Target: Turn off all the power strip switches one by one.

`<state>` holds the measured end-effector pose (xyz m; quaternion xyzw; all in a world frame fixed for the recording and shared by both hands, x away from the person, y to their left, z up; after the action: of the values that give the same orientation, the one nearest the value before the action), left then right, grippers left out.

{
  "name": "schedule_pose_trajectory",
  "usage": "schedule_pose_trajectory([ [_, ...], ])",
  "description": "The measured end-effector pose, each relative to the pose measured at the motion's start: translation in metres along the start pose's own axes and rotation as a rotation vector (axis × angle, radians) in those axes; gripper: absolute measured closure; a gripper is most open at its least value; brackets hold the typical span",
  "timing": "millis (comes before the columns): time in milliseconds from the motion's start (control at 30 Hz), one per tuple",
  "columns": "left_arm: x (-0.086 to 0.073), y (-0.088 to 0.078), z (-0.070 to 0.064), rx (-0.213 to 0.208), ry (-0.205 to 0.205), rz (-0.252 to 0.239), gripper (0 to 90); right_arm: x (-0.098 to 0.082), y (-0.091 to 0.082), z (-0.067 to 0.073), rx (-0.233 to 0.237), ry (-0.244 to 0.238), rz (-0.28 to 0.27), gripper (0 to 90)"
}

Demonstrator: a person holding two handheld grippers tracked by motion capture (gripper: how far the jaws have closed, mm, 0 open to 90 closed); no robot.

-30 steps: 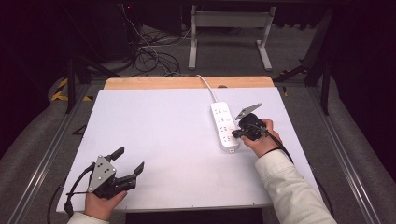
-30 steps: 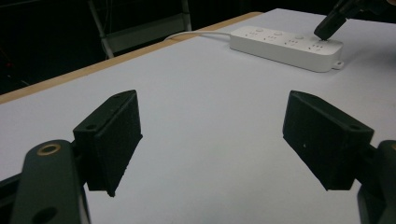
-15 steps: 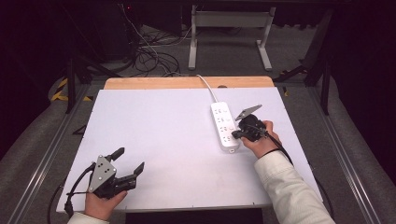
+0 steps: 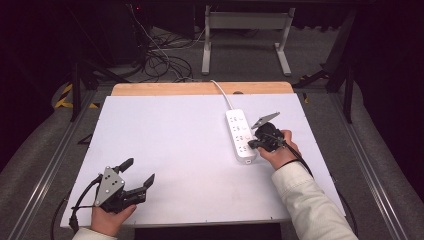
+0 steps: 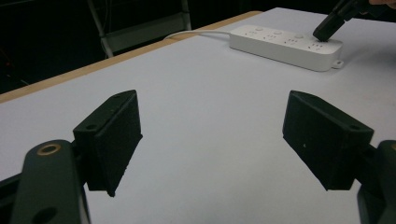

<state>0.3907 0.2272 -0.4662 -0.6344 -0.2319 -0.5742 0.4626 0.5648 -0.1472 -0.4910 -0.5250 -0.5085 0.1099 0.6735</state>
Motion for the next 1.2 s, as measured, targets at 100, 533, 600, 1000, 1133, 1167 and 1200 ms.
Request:
schedule_pose_trajectory([
  [100, 0.0, 0.001, 0.001, 0.0, -0.01, 0.001, 19.9, 0.01, -0.013, 0.002, 0.002, 0.004, -0.1, 90.0],
  [533, 0.0, 0.001, 0.002, -0.001, 0.003, 0.001, 19.9, 0.021, -0.021, -0.004, -0.002, 0.009, -0.156, 90.0],
  [600, 0.0, 0.001, 0.002, -0.002, 0.006, 0.0, 19.9, 0.022, -0.023, -0.005, -0.004, 0.008, -0.157, 90.0],
  [1000, 0.0, 0.001, 0.001, -0.002, -0.005, 0.002, 19.9, 0.037, -0.011, -0.019, 0.016, 0.031, -0.15, 90.0],
  [1133, 0.0, 0.001, 0.001, -0.002, -0.002, 0.0, 19.9, 0.036, -0.003, -0.022, 0.005, 0.03, -0.12, 90.0],
  [1167, 0.0, 0.001, 0.001, -0.002, -0.002, 0.0, 19.9, 0.036, -0.003, -0.022, 0.005, 0.03, -0.12, 90.0],
  [1200, 0.0, 0.001, 0.001, -0.002, -0.003, 0.001, 19.9, 0.035, -0.002, -0.023, -0.001, 0.033, -0.117, 90.0],
])
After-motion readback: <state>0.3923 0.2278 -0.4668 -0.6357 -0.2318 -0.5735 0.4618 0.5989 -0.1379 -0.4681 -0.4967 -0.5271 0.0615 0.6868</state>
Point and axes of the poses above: each handheld gripper's, and its own axes: y roughly forward along the jaws, x roughly out of its top, z roughly to its left, the point moved 6 cm from there along y, roughly forward along the jaws, and after that the axes turned 2 degrees about -y, right-handed, at the moved point
